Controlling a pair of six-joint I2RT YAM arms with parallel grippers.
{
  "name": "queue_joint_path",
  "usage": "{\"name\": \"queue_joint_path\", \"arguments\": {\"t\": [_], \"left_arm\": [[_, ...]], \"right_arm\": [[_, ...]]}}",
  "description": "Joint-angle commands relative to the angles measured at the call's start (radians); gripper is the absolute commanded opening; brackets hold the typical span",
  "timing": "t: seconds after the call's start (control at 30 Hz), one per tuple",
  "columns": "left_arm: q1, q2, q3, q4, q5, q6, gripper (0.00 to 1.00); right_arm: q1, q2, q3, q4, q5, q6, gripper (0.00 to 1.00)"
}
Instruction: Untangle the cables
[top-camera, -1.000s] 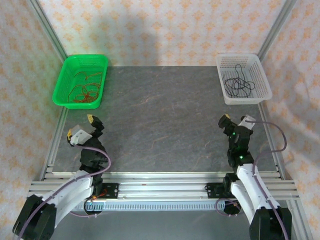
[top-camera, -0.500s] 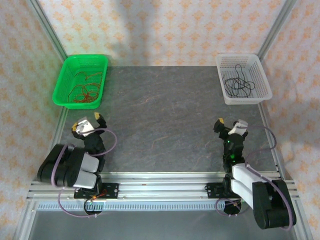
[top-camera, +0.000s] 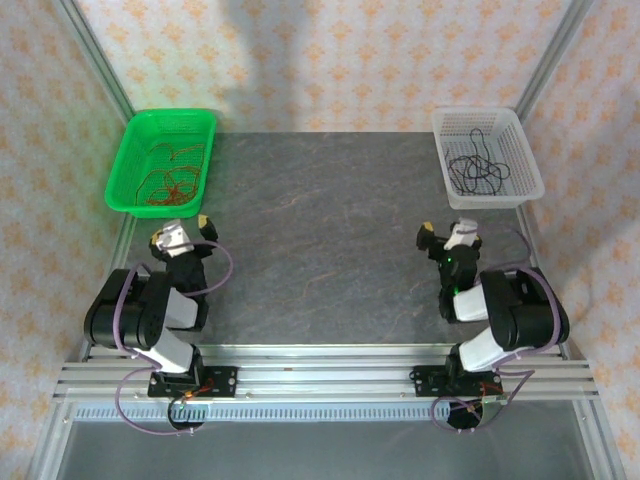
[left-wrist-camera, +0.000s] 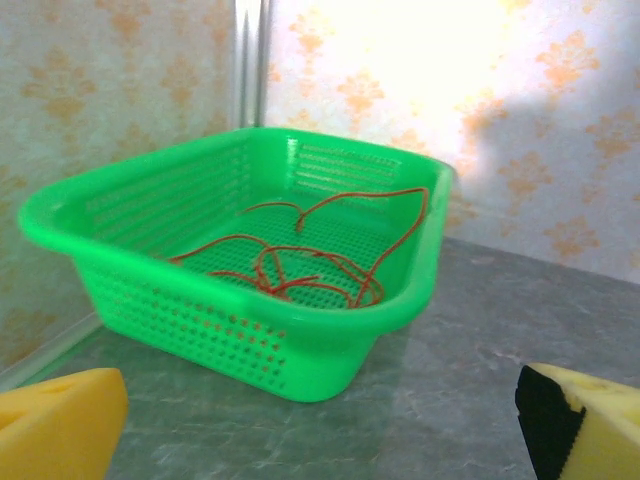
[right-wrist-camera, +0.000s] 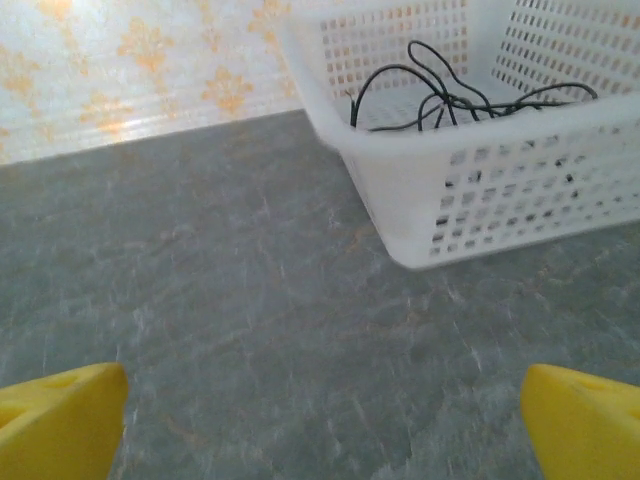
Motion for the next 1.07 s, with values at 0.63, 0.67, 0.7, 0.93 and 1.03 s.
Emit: {"name": "queue_joint_path", "arguments": {"t": [0.63,0.67,0.7,0.93,1.03], "left_arm": [[0.002,-0.010,0.043,-0.111,0.086,-0.012,0.99],[0.002,-0.010,0.044,-0.113,0.088,-0.010,0.99],[0.002,-0.010,0.050,-0.123,0.110,-0.002,0.99],[-0.002,-0.009,0.078,-0.177,0.190,0.034,0.99],[-0.002,-0.009,0.076,-0.174,0.190,0.034,0.99]], "right_arm": [[-0.033,-0.019,0.032,-0.008,-0.060,0.013,1.00],[-0.034,-0.018,0.032,-0.007,-0.060,0.013,1.00],[-0.034,-0.019,0.033,-0.007,-0.060,0.013,1.00],[-0.033,-0.017,0.033,-0.008,-0.060,0.013,1.00],[-0.030,-0.024,0.031,-0.002,-0.041,0.014,1.00]]}}
